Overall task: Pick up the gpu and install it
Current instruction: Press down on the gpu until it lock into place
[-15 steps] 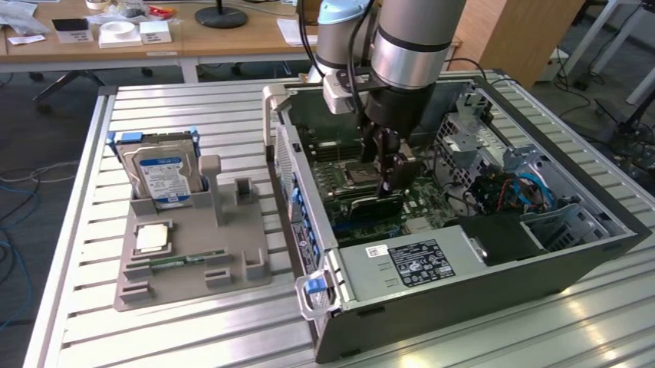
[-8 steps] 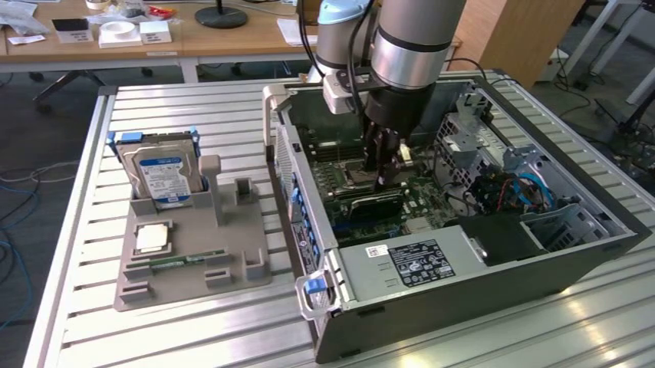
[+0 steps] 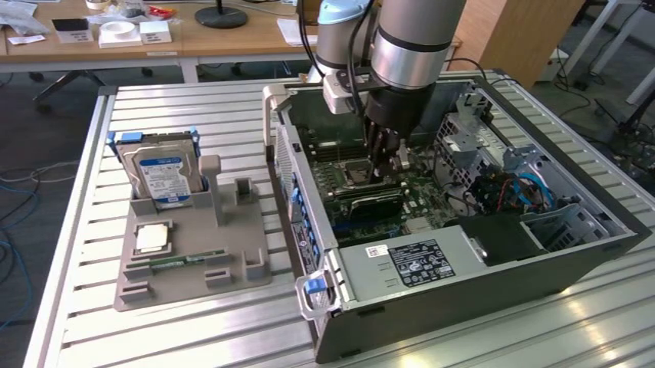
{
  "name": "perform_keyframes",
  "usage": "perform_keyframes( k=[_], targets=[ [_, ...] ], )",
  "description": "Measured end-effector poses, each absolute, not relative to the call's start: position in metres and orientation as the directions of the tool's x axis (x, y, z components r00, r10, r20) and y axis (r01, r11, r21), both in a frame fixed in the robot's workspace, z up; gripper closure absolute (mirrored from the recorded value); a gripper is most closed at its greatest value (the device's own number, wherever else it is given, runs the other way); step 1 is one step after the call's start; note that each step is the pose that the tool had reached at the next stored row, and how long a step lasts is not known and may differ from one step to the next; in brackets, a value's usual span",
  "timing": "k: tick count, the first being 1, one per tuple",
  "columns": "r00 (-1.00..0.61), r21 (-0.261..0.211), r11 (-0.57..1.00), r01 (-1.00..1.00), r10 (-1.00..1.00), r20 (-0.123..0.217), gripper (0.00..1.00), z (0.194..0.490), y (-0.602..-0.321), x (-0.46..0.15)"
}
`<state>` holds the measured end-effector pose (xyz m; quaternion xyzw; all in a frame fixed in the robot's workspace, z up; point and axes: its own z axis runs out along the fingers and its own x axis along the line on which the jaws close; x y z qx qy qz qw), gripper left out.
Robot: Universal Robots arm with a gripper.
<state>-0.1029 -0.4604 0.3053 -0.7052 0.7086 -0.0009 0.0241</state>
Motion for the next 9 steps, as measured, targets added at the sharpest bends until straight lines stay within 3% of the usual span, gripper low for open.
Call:
perform_keyframes(
  k=[1, 9],
  targets=[
    [-0.004, -0.035, 0.005, -0.999, -0.999, -0.033, 0.89, 0.3053, -0.4604, -0.1029],
    [-0.004, -0.035, 0.005, -0.999, -0.999, -0.033, 0.89, 0.3053, -0.4604, -0.1029]
  ],
)
